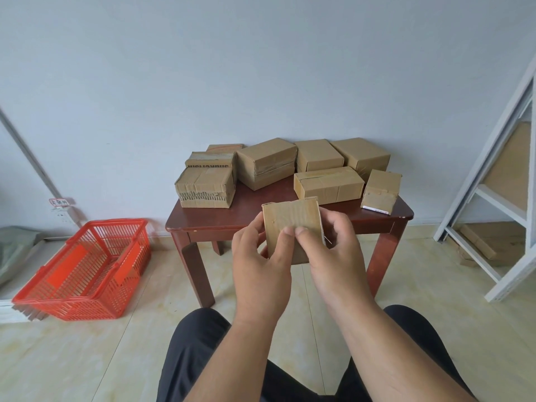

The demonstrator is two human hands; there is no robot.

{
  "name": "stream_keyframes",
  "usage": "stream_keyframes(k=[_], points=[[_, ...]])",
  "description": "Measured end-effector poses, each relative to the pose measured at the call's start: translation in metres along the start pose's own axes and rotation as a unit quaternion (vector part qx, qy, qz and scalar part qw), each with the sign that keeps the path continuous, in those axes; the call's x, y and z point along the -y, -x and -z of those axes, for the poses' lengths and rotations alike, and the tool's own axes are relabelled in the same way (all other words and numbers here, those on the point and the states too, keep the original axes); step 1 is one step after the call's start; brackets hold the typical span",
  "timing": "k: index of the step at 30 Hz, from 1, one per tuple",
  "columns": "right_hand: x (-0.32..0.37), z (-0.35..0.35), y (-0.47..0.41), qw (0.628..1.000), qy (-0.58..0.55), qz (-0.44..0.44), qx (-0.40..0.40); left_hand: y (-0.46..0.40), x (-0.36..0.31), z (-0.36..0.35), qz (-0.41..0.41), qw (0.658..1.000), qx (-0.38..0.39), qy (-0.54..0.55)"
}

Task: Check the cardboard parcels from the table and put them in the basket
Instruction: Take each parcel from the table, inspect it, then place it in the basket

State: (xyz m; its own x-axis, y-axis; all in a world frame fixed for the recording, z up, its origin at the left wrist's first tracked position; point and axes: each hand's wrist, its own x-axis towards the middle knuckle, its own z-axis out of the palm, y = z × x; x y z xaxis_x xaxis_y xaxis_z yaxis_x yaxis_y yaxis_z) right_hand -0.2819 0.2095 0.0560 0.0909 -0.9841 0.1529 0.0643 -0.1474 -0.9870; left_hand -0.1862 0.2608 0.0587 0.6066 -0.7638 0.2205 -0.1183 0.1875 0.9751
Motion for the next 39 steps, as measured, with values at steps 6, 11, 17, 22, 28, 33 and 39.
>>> stream_keyframes(k=[6, 11, 17, 22, 28, 33, 39], points=[[0.004, 0.000, -0.005, 1.000, -0.010, -0.002, -0.027, 0.007, 0.001, -0.002, 0.005, 0.999, 0.005, 0.040], [-0.001, 0.001, 0.008, 1.000, 0.000, 0.005, -0.001, -0.001, -0.003, 0.000, 0.011, 0.998, -0.008, 0.055], [0.004, 0.000, 0.004, 1.000, 0.023, 0.015, 0.004, 0.005, -0.001, -0.001, -0.013, 0.999, 0.018, 0.029], [0.003, -0.002, 0.002, 1.000, -0.006, -0.004, -0.001, 0.007, 0.001, 0.001, -0.016, 0.999, 0.026, 0.011], [0.007, -0.002, 0.005, 0.996, -0.057, -0.071, 0.020, 0.006, 0.011, 0.002, 0.015, 0.999, 0.035, 0.005], [0.010, -0.005, 0.008, 0.994, -0.068, -0.090, 0.006, 0.005, 0.006, 0.000, 0.040, 0.998, 0.045, 0.012], [0.006, -0.010, 0.016, 0.997, -0.034, -0.062, 0.022, 0.000, 0.005, 0.003, 0.099, 0.991, 0.084, 0.024]])
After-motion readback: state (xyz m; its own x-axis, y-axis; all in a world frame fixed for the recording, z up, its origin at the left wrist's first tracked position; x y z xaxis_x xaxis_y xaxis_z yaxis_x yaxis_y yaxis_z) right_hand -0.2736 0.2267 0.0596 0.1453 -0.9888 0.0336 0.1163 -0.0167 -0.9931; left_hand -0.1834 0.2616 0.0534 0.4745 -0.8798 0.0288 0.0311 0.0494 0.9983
